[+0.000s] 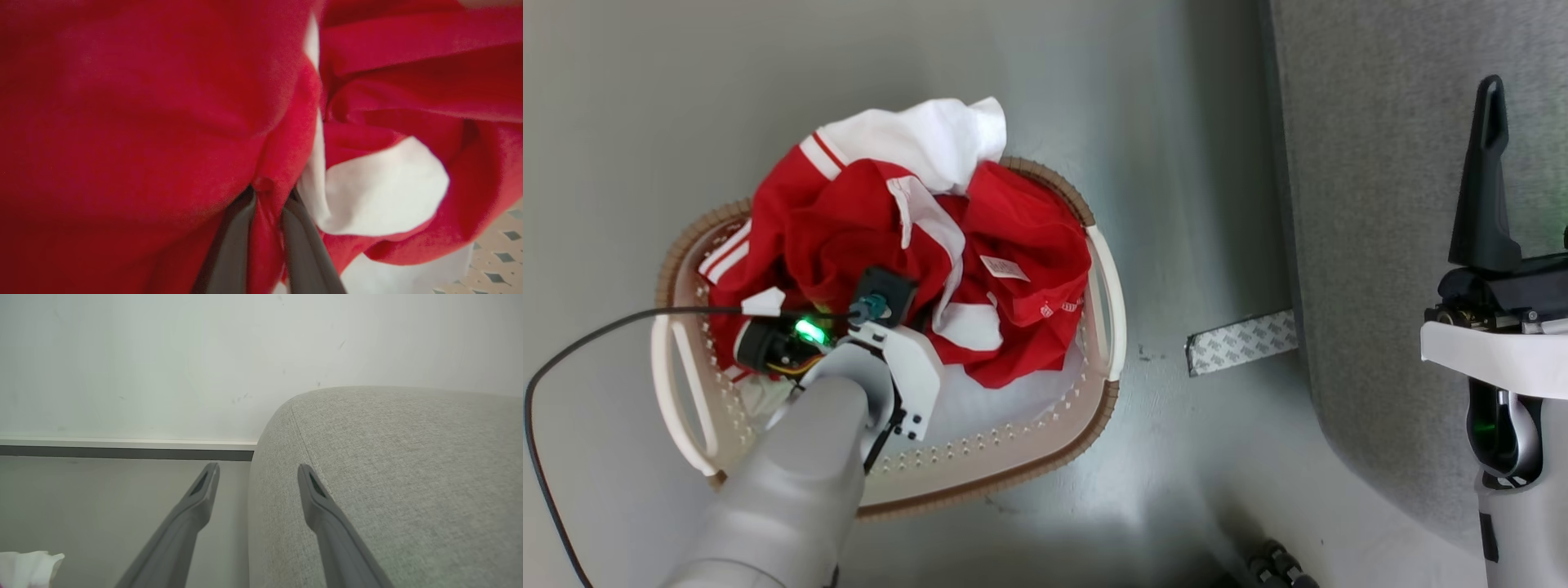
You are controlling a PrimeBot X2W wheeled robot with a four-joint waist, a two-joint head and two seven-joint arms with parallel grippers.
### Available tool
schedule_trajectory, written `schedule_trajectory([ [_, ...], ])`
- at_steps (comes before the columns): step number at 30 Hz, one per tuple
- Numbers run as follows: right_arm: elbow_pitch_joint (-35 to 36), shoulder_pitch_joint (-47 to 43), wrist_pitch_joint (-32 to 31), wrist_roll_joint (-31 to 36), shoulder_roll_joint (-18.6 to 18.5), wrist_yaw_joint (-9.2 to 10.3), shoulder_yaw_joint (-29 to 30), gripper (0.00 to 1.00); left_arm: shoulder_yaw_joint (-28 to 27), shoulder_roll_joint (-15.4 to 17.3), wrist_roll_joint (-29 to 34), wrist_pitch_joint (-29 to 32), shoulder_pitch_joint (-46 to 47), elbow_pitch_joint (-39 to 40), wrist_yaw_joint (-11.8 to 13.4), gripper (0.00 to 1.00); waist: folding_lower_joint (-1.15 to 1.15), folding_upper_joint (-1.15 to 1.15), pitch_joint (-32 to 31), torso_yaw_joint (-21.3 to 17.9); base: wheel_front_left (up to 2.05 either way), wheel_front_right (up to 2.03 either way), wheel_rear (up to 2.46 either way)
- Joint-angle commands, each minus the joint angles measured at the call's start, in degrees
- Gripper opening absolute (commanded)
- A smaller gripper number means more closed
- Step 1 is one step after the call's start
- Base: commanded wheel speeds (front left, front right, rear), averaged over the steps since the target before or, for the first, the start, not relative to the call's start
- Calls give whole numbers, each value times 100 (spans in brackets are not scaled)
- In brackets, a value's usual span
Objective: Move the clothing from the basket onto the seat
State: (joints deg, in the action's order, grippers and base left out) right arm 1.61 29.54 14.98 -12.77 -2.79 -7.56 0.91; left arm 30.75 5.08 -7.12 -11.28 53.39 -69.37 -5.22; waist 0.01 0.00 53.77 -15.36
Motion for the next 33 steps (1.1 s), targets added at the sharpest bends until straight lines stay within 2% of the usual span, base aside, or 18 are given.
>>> schedule_trajectory([
  [1,-67,-36,17,-39,-4,14,55,100,4,-4,-52,-74,-55,-42,-30,0,-1,0,-137,20,0,0,0],
  [8,-340,-459,17,9,-5,14,211,100,-108,-146,-483,-354,-598,167,-174,0,-1,0,-1079,230,0,0,0],
  [15,-634,-1158,16,197,-9,14,421,100,-229,-203,-1041,-389,-1566,1175,-210,0,-1,0,-2424,649,0,0,0],
  [17,-665,-1272,16,228,-9,14,434,100,-233,-205,-1070,-388,-1734,1331,-213,0,-1,0,-2623,704,0,0,0],
  [23,-856,-1949,16,444,-9,14,515,100,-208,-212,-1362,-388,-2585,2027,-209,0,-1,0,-3801,1041,0,0,0],
  [28,-1024,-2507,16,536,-9,14,575,100,-234,-212,-1569,-376,-3110,2547,-97,0,-1,0,-4654,1261,0,0,0],
  [33,-1081,-2904,16,582,-8,14,499,100,-363,-105,-1744,-204,-3437,3265,123,0,-1,0,-5162,1360,0,0,0],
])
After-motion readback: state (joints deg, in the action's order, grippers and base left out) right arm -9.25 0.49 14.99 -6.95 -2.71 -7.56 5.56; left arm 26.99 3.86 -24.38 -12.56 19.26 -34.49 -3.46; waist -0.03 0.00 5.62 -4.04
